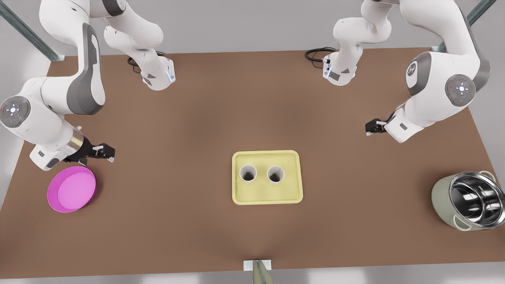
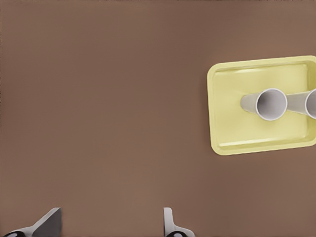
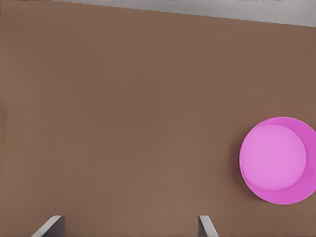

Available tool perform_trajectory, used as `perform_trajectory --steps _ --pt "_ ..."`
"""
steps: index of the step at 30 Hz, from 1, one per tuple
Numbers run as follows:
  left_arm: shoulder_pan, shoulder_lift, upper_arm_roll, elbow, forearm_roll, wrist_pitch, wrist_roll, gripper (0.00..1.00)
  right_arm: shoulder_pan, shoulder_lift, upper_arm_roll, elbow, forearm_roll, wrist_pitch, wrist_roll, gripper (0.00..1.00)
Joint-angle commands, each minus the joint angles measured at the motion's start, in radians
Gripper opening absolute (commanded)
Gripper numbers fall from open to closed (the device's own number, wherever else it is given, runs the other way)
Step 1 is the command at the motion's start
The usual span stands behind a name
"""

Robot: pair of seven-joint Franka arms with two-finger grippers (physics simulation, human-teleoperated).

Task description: Use the left arm to pick up the white IKEA cup from the tray and place it on the middle-left position; use the right arm to pick up the white IKEA cup from the tray and place it on the middle-right position

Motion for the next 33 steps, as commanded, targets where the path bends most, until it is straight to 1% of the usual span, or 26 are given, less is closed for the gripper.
perform_trajectory --steps 1,3,5,6,7,8,11,14,15,17,20,22,24,25,26,27,28,29,30,31,33 --pt "-0.008 0.001 -0.001 0.001 0.006 0.033 0.001 1.0 -0.001 -0.001 0.0 0.001 0.003 0.021 -0.054 1.0" --pt "-0.011 0.004 -0.001 0.001 0.006 0.033 -0.002 1.0 0.008 0.03 0.011 -0.001 0.004 0.021 -0.05 1.0" --pt "-0.009 0.004 -0.001 -0.004 0.006 0.028 0.001 1.0 0.077 0.126 0.018 -0.001 0.009 0.07 -0.036 1.0" --pt "-0.011 0.022 -0.001 -0.001 0.006 0.028 -0.005 1.0 0.1 0.168 0.02 -0.001 0.032 0.116 0.008 1.0" --pt "-0.011 0.05 -0.001 0.001 0.006 0.031 -0.003 1.0 0.123 0.195 0.02 -0.001 0.062 0.119 0.058 1.0" --pt "-0.009 0.084 -0.001 0.001 0.004 0.042 -0.003 1.0 0.157 0.22 0.021 -0.001 0.07 0.183 0.096 1.0" --pt "-0.011 0.094 -0.001 0.001 0.006 0.051 -0.005 1.0 0.256 0.286 0.021 -0.004 0.072 0.269 0.275 1.0" --pt "-0.011 0.114 -0.001 -0.001 0.006 0.054 -0.005 1.0 0.345 0.327 0.021 -0.015 0.122 0.321 0.352 1.0" --pt "-0.011 0.114 -0.001 -0.001 0.004 0.051 -0.003 1.0 0.379 0.327 0.023 -0.033 0.122 0.357 0.4 1.0" --pt "-0.009 0.111 0.001 -0.009 0.002 0.04 -0.002 1.0 0.453 0.327 0.023 -0.035 0.113 0.367 0.53 1.0" --pt "-0.008 0.105 0.001 -0.007 -0.001 0.036 -0.009 1.0 0.525 0.35 0.023 -0.032 0.11 0.418 0.653 1.0" --pt "-0.008 0.104 0.003 -0.001 0.004 0.037 -0.009 1.0 0.548 0.376 0.023 -0.029 0.11 0.461 0.694 1.0" --pt "-0.019 0.087 -0.002 -0.007 0.002 -0.003 -0.006 1.0 0.578 0.398 0.021 -0.026 0.11 0.502 0.737 1.0" --pt "-0.02 0.091 -0.008 -0.003 0.004 0.014 -0.003 1.0 0.594 0.413 0.021 -0.024 0.113 0.504 0.746 1.0" --pt "-0.019 0.088 -0.007 0.001 0.004 0.048 -0.005 1.0 0.604 0.438 0.021 -0.019 0.107 0.561 0.803 1.0" --pt "-0.014 0.087 0.001 0.002 0.004 0.06 0.0 1.0 0.611 0.461 0.021 -0.003 0.107 0.578 0.808 1.0" --pt "-0.02 0.113 -0.004 0.011 0.032 0.149 0.001 1.0 0.611 0.485 0.021 0.027 0.107 0.584 0.808 1.0" --pt "-0.022 0.156 -0.007 0.059 0.038 0.151 0.0 1.0 0.611 0.501 0.021 0.044 0.107 0.585 0.808 1.0" --pt "-0.031 0.162 -0.007 0.06 0.081 0.151 0.001 1.0 0.611 0.517 0.021 0.057 0.107 0.587 0.808 1.0" --pt "-0.033 0.165 -0.007 0.06 0.081 0.152 0.001 1.0 0.611 0.533 0.021 0.06 0.107 0.623 0.808 1.0" --pt "-0.04 0.177 -0.008 0.065 0.079 0.177 0.0 1.0 0.611 0.545 0.021 0.06 0.107 0.628 0.808 1.0"
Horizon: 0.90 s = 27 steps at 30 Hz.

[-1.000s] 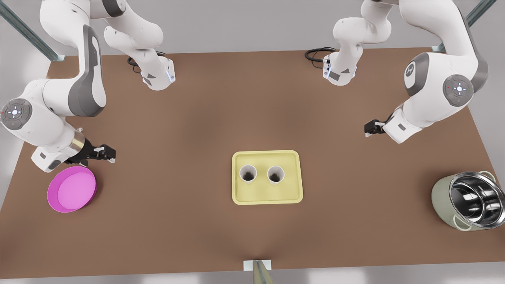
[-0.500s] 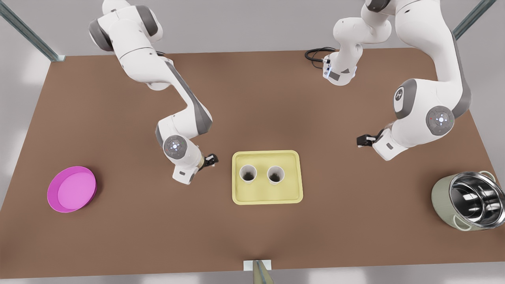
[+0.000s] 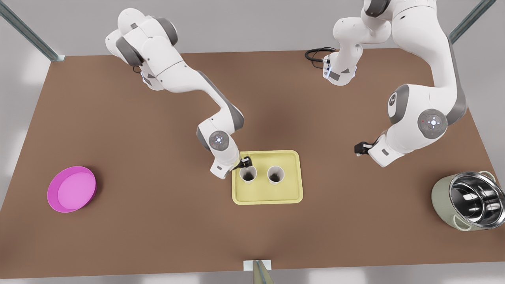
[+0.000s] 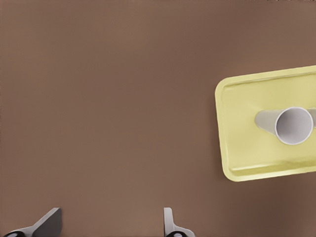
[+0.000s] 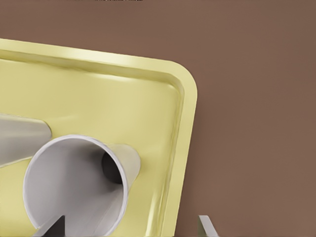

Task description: Use the left arm to pick up the white IKEA cup from the tray and place it on the middle-left position; use the right arm to pick up the white IKEA cup from the tray and place it on the middle-right position

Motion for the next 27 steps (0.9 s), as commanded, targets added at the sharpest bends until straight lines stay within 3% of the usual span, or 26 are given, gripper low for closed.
perform_trajectory --steps 1,10,11,12,13,14,18,22,24,27 --pt "-0.007 0.003 -0.001 0.004 0.016 0.061 0.001 1.0 0.0 0.009 0.0 0.003 0.001 0.069 0.295 1.0" --pt "-0.044 0.009 -0.001 0.003 0.013 0.112 -0.002 1.0 0.032 0.081 0.002 0.003 0.001 0.069 0.295 1.0" --pt "-0.056 0.013 -0.001 0.003 0.017 0.112 -0.003 1.0 0.038 0.081 0.002 0.003 0.001 0.069 0.294 0.87" --pt "-0.056 0.013 -0.001 0.003 0.017 0.112 0.003 1.0 0.038 0.083 0.002 0.003 0.001 0.07 0.293 0.59" --pt "-0.056 0.016 -0.001 0.003 0.017 0.113 0.004 1.0 0.038 0.084 0.002 0.003 -0.001 0.07 0.293 0.44" --pt "-0.057 0.019 -0.005 0.003 0.019 0.119 0.003 1.0 0.038 0.087 0.002 0.003 0.001 0.079 0.293 0.37" --pt "-0.057 0.02 -0.008 0.003 0.019 0.119 0.0 1.0 0.035 0.09 0.0 0.004 0.001 0.09 0.293 0.26" --pt "-0.057 0.02 -0.008 0.003 0.019 0.119 -0.002 1.0 0.035 0.09 -0.002 0.007 0.001 0.089 0.289 0.23" --pt "-0.057 0.02 -0.008 0.003 0.019 0.119 -0.005 1.0 0.032 0.087 -0.008 0.01 0.001 0.089 0.284 0.04" --pt "-0.057 0.02 -0.008 0.003 0.02 0.119 -0.005 1.0 -0.04 0.021 -0.025 0.026 0.004 0.075 0.22 0.03"
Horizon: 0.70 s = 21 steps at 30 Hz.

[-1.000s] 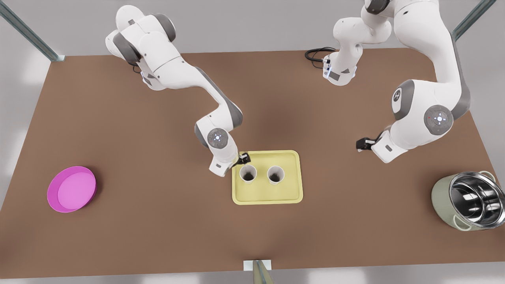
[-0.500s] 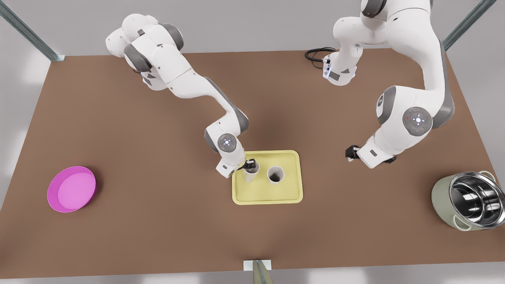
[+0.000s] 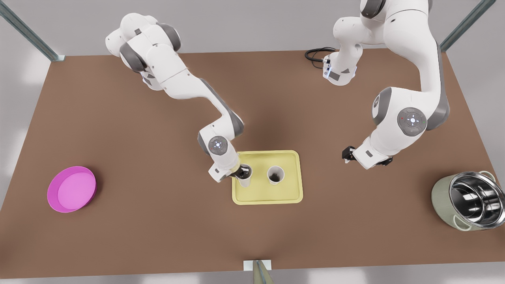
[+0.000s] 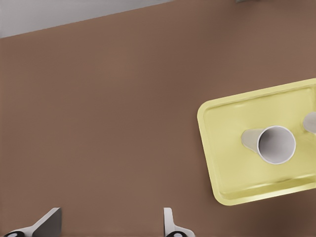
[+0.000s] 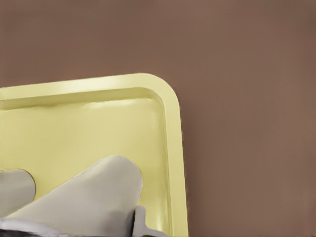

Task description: Use the left arm to pick up the white IKEA cup from the tray and place it on the middle-left position; use the right arm to pick up the white IKEA cup from the tray and place it on the middle-right position

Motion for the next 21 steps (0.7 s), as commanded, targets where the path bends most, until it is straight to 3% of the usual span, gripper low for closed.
perform_trajectory --steps 1,4,7,10,17,21 --pt "0.0 -0.001 0.0 0.001 0.002 0.002 -0.006 1.0 -0.036 -0.037 -0.003 0.005 -0.019 -0.028 0.014 0.03" --pt "-0.001 0.01 -0.002 0.001 0.0 0.005 -0.008 1.0 -0.14 -0.129 -0.003 0.005 -0.018 -0.169 -0.172 0.03" --pt "-0.152 0.085 -0.002 0.002 0.068 0.074 -0.25 1.0 -0.37 -0.164 -0.003 0.005 -0.023 -0.306 -0.6 0.04" --pt "-0.233 0.148 -0.003 0.004 0.059 0.18 -0.457 1.0 -0.56 -0.143 -0.003 0.005 -0.026 -0.317 -0.98 0.04" --pt "-0.242 0.283 -0.006 0.007 -0.001 0.413 -0.534 1.0 -0.58 -0.015 -0.004 0.049 -0.065 -0.24 -1.014 0.05" --pt "-0.29 0.353 -0.006 0.071 0.006 0.415 -0.59 1.0 -0.58 -0.008 -0.004 0.048 -0.062 -0.24 -1.014 0.08"
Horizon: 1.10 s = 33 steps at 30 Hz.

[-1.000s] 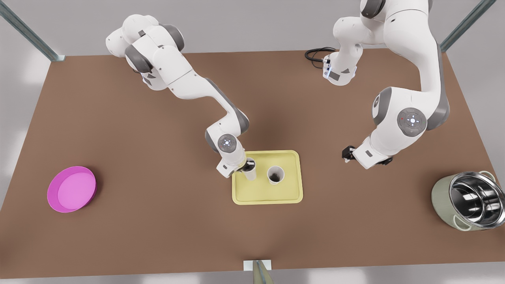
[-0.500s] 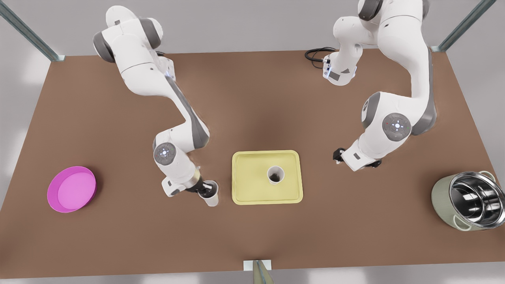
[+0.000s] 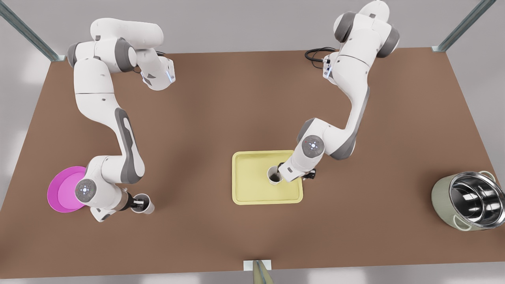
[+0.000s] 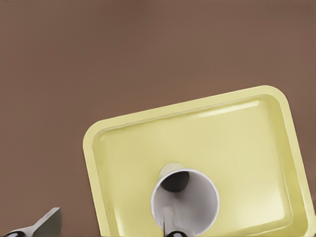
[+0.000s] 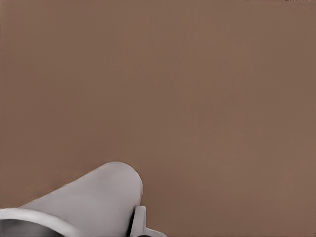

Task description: Use the left arm to pick up the white IKEA cup from the tray and place it on the middle-left position; use the right arm to pick up the white IKEA cup from the tray and place it on the middle-right position

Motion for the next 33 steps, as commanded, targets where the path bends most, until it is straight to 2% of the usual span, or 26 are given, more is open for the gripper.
perform_trajectory --steps 1,8,9,10,11,12,18,20,22,24,25,27,28,30,33 --pt "-0.011 0.016 -0.001 0.014 0.001 0.079 -0.297 1.0 -0.001 0.01 0.0 0.001 -0.016 -0.001 -0.383 0.09" --pt "-0.02 0.062 0.001 0.003 0.004 0.099 -0.295 1.0 0.0 0.043 0.0 -0.009 -0.015 -0.007 -0.384 0.13" --pt "-0.028 0.062 0.001 -0.005 0.004 0.099 -0.295 1.0 0.0 0.043 0.0 -0.01 -0.016 -0.007 -0.384 0.16" --pt "-0.034 0.062 0.001 -0.023 0.004 0.099 -0.295 1.0 0.0 0.045 0.0 -0.009 -0.015 -0.007 -0.383 0.38" --pt "-0.04 0.062 0.001 -0.025 0.004 0.099 -0.295 1.0 0.0 0.045 0.0 -0.009 -0.013 -0.007 -0.381 0.85" --pt "-0.04 0.062 0.001 -0.031 0.004 0.094 -0.295 1.0 0.0 0.045 0.0 -0.009 -0.013 -0.007 -0.381 1.0" --pt "-0.041 0.114 0.002 -0.028 0.006 0.1 -0.292 1.0 -0.015 0.025 0.0 -0.006 -0.016 -0.03 -0.423 1.0" --pt "-0.041 0.119 0.004 -0.023 0.004 0.1 -0.292 0.96 -0.015 -0.047 0.002 -0.001 -0.015 -0.159 -0.415 1.0" --pt "-0.04 0.117 0.006 -0.008 0.003 0.099 -0.295 0.66 -0.012 -0.145 0.005 0.001 -0.012 -0.283 -0.409 1.0" --pt "-0.04 0.112 0.007 0.003 -0.002 0.097 -0.299 0.43 -0.015 -0.245 -0.021 0.001 -0.019 -0.323 -0.407 1.0" --pt "-0.04 0.112 0.007 0.005 -0.003 0.099 -0.299 0.39 -0.015 -0.297 -0.028 0.001 -0.018 -0.36 -0.397 1.0" --pt "-0.04 0.119 0.006 0.005 -0.005 0.1 -0.317 0.3 -0.007 -0.492 -0.015 0.001 -0.028 -0.594 -0.119 1.0" --pt "-0.04 0.119 0.006 0.005 -0.005 0.119 -0.329 0.25 -0.007 -0.558 -0.017 0.001 -0.067 -0.641 -0.105 1.0" --pt "-0.04 0.117 0.007 0.005 -0.002 0.117 -0.329 0.2 -0.007 -0.58 -0.018 -0.007 -0.073 -0.644 -0.087 1.0" --pt "-0.024 0.085 0.012 0.005 0.001 0.099 -0.318 0.2 0.014 -0.553 -0.009 0.01 -0.09 -0.628 -0.075 1.0"
